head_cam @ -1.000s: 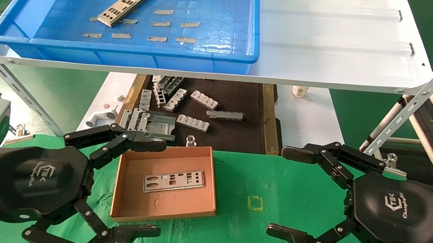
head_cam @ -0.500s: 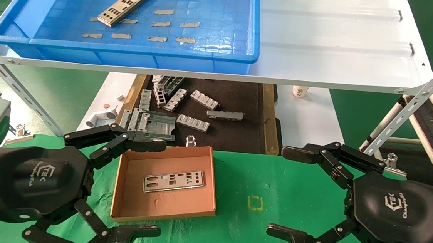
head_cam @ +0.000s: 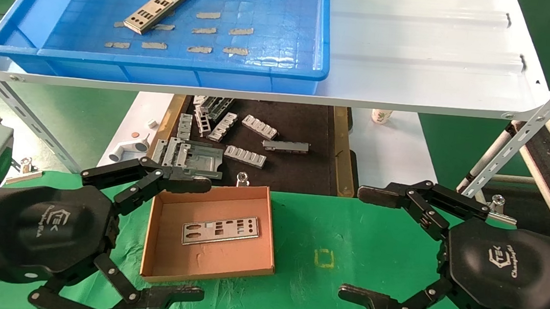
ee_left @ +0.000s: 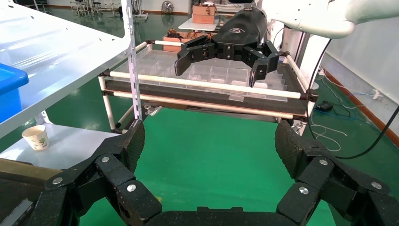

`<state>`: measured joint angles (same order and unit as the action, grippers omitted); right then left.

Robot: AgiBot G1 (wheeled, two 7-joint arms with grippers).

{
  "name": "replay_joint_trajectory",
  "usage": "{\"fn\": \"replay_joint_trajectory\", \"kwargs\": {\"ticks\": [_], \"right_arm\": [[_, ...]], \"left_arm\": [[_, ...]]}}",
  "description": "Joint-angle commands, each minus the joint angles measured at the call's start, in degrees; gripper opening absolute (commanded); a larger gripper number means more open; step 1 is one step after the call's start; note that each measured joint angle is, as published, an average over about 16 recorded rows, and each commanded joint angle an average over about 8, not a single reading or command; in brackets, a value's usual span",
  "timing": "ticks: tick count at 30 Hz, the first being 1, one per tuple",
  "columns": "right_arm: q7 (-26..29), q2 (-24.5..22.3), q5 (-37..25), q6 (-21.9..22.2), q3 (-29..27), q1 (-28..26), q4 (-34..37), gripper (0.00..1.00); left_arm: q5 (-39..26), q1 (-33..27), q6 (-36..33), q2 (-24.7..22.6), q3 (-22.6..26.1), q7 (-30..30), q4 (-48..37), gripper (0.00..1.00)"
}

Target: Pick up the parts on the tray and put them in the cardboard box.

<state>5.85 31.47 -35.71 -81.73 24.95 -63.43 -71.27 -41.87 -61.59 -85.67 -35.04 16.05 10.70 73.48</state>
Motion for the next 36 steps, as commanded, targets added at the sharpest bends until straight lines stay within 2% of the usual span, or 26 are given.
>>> {"fn": "replay_joint_trajectory", "kwargs": {"ticks": [1,36], "right_arm": [[0.00,0.00,0.00,0.00,0.00,0.00,0.00,1.00],[0.00,0.00,0.00,0.00,0.00,0.00,0.00,1.00]], "left_arm": [[0.00,0.00,0.00,0.00,0.00,0.00,0.00,1.00],[0.00,0.00,0.00,0.00,0.00,0.00,0.00,1.00]]}}
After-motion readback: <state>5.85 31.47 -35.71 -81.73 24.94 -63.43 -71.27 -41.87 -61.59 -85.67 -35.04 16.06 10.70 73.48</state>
